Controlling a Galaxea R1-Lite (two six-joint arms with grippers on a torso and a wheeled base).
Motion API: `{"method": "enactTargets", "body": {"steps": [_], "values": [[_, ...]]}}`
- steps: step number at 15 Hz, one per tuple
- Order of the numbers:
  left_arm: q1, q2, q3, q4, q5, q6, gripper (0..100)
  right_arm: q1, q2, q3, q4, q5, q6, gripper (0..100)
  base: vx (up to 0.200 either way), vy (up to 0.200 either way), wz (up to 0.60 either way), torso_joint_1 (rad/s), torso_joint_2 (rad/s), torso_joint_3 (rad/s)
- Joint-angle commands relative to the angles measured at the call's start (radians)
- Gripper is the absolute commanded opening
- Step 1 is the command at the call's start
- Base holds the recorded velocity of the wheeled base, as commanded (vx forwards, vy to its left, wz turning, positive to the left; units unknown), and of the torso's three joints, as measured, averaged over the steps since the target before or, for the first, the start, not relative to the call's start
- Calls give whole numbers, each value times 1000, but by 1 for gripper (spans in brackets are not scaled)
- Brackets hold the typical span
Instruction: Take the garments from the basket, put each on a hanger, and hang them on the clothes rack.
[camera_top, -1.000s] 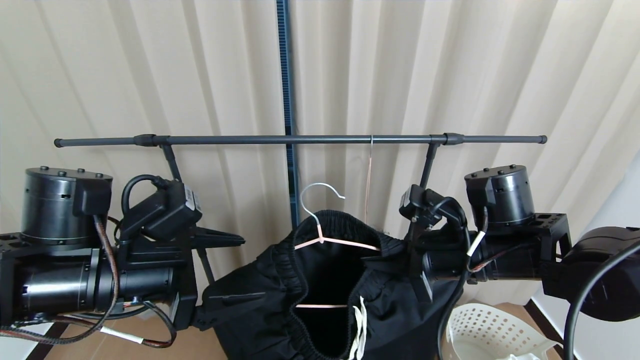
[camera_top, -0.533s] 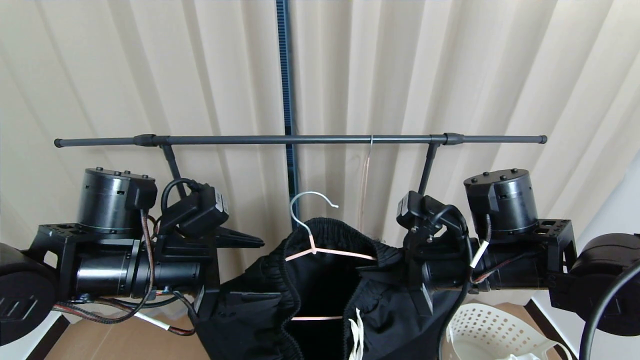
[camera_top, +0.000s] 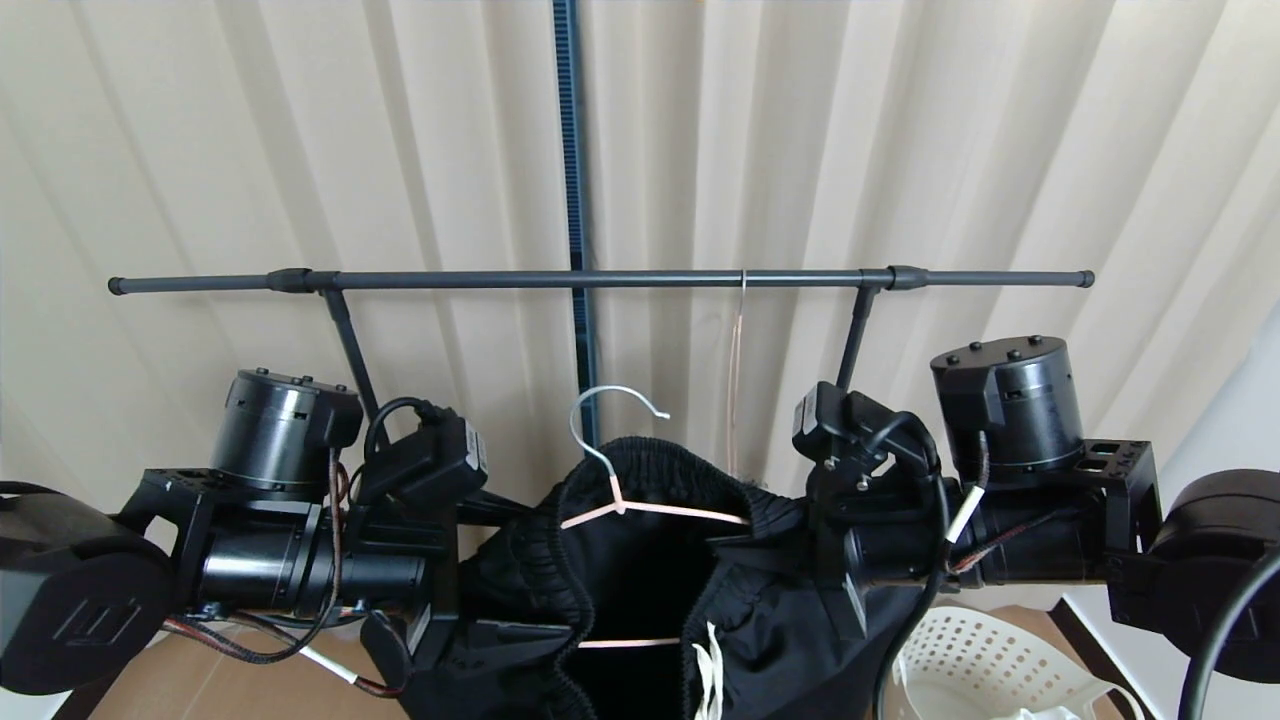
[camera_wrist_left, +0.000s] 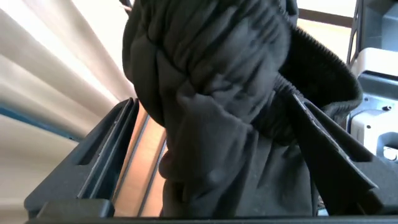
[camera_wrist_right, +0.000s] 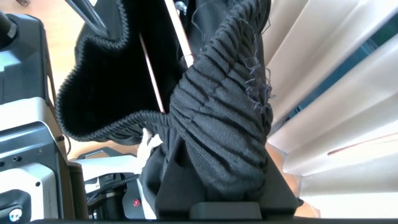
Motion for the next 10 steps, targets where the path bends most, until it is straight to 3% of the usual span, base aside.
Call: {"method": "enactTargets", "body": {"steps": [1, 3, 4, 10], "values": [[1, 13, 3, -1, 0, 0, 100, 9, -14, 6, 1, 1, 0, 0, 0, 0, 0, 0, 0, 0], [0, 15, 2, -1, 2, -1, 100, 14, -20, 12, -1, 1, 1, 0, 0, 0, 0, 0, 0, 0], [0, 13, 2, -1, 3, 0, 0, 17, -22, 13, -1, 1, 1, 0, 0, 0, 0, 0, 0, 0], [8, -2, 5, -2, 5, 0, 0, 20, -24, 13, -1, 1, 1, 0, 0, 0, 0, 0, 0, 0]]}}
